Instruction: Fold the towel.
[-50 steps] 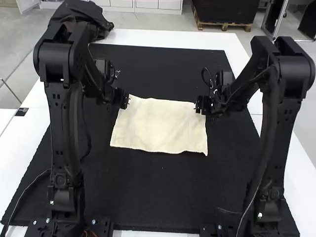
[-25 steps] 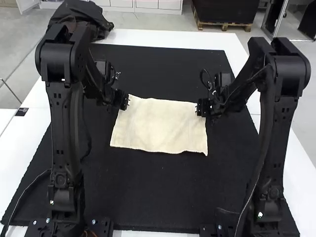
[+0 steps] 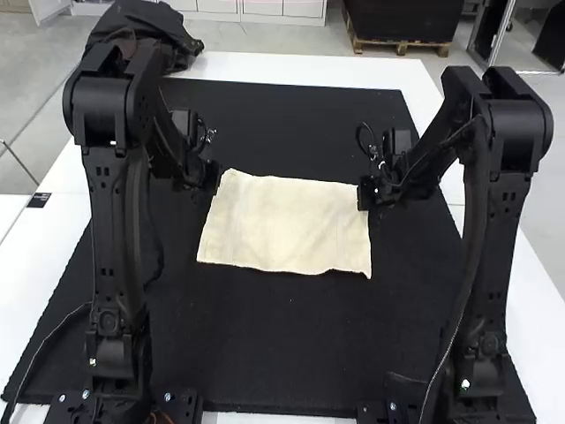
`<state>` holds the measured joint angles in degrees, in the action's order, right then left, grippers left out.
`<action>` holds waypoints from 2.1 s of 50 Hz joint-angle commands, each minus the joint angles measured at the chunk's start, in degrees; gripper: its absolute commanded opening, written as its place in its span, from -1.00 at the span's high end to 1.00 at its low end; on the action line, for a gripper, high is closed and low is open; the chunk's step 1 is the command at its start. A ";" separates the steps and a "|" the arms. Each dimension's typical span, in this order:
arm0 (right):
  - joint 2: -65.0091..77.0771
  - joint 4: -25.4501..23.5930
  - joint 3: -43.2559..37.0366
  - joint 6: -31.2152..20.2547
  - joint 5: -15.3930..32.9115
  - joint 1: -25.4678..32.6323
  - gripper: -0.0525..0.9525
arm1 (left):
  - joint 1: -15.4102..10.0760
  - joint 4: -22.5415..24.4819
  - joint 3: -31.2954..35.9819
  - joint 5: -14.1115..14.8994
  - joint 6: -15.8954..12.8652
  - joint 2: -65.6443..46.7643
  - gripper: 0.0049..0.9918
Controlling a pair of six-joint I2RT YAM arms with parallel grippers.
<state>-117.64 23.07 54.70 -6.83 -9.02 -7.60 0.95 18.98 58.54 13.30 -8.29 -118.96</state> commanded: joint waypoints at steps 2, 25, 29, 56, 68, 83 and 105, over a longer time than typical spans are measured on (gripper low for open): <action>-1.36 -0.39 0.23 0.41 -4.96 -0.58 0.94 | -0.16 1.23 -1.50 -0.12 -0.49 -0.93 0.97; 3.04 0.92 -0.82 2.61 -4.87 2.15 0.94 | -0.34 4.13 -1.15 0.06 0.03 1.62 0.97; 3.04 0.92 -1.26 2.61 -4.96 2.15 0.94 | -0.51 4.22 -1.06 -0.03 0.30 1.62 0.78; 3.04 1.63 -2.58 3.23 -5.05 1.79 0.94 | -0.51 2.90 -1.50 -0.12 0.03 -1.81 0.27; 3.12 1.54 -2.84 3.31 -5.40 2.23 0.94 | -0.16 3.08 -1.41 0.06 0.03 -2.68 0.97; 3.12 1.63 -3.11 4.37 -5.93 2.06 0.94 | 0.37 1.94 0.08 0.06 -0.05 -1.81 -0.50; 2.95 1.98 -3.81 4.28 -6.01 1.88 0.94 | 0.54 2.29 1.31 0.06 0.21 -0.57 -0.94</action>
<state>-116.86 25.45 52.25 -3.01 -13.56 -5.87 1.80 21.28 58.26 12.01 -8.10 -120.57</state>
